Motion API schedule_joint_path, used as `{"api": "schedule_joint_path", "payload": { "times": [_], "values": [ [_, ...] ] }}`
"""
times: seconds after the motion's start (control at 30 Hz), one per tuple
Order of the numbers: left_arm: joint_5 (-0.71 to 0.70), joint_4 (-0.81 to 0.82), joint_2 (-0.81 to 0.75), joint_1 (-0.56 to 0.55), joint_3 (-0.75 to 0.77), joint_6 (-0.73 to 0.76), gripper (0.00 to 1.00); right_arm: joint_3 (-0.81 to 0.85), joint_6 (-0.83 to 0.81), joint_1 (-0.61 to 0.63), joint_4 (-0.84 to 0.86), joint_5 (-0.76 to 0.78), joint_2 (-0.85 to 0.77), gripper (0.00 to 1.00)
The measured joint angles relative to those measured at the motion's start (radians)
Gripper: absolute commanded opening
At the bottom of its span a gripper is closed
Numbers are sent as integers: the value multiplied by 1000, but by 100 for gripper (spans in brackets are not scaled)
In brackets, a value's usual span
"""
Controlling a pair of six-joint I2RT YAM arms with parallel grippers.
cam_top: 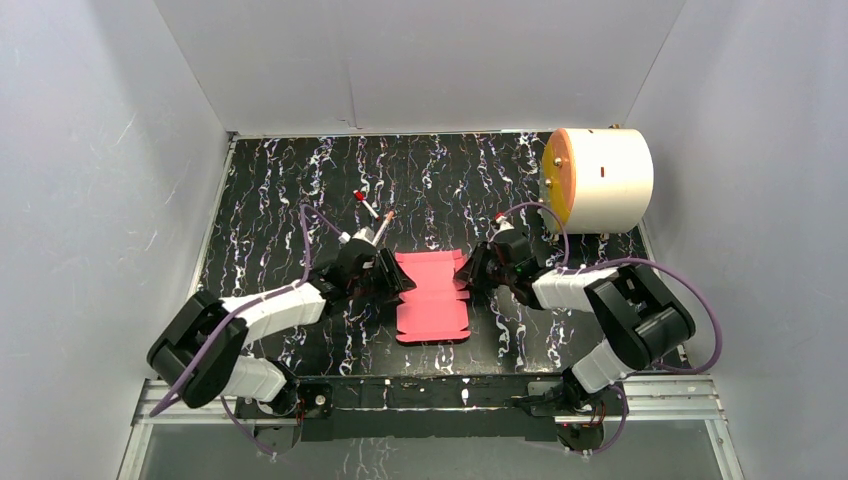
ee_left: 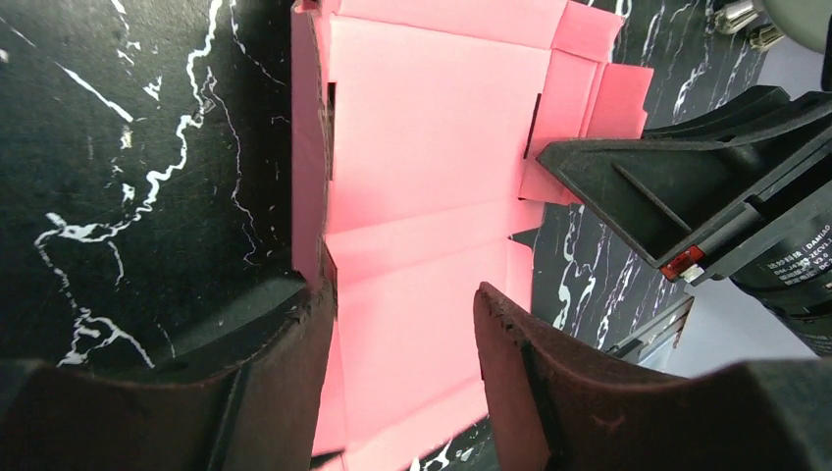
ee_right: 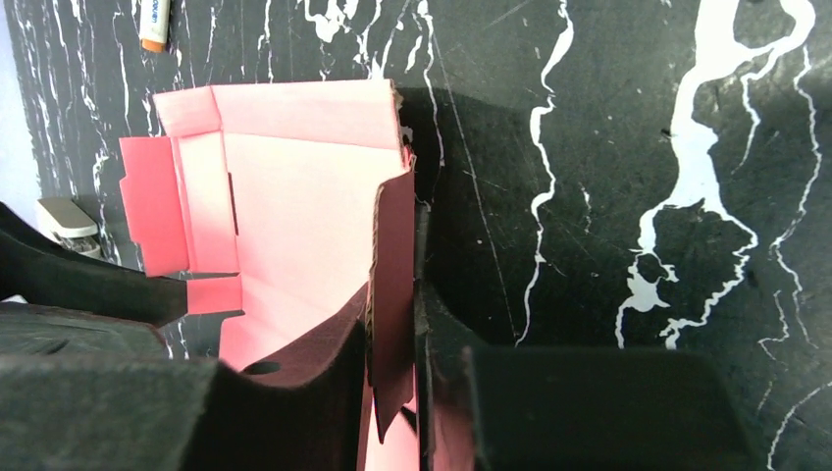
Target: Fold the paper box
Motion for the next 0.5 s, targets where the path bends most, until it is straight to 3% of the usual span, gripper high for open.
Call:
{"api": "schedule_joint_path", "payload": {
  "times": [0.3,0.5],
  "values": [
    [-128,-150,-181,0,7,102,59,69,-110,4,-160,58,-119,57],
    [-176,-206,-195,1,7,162,59,76,-159,4,-245,80,-175,67]
  ]
}}
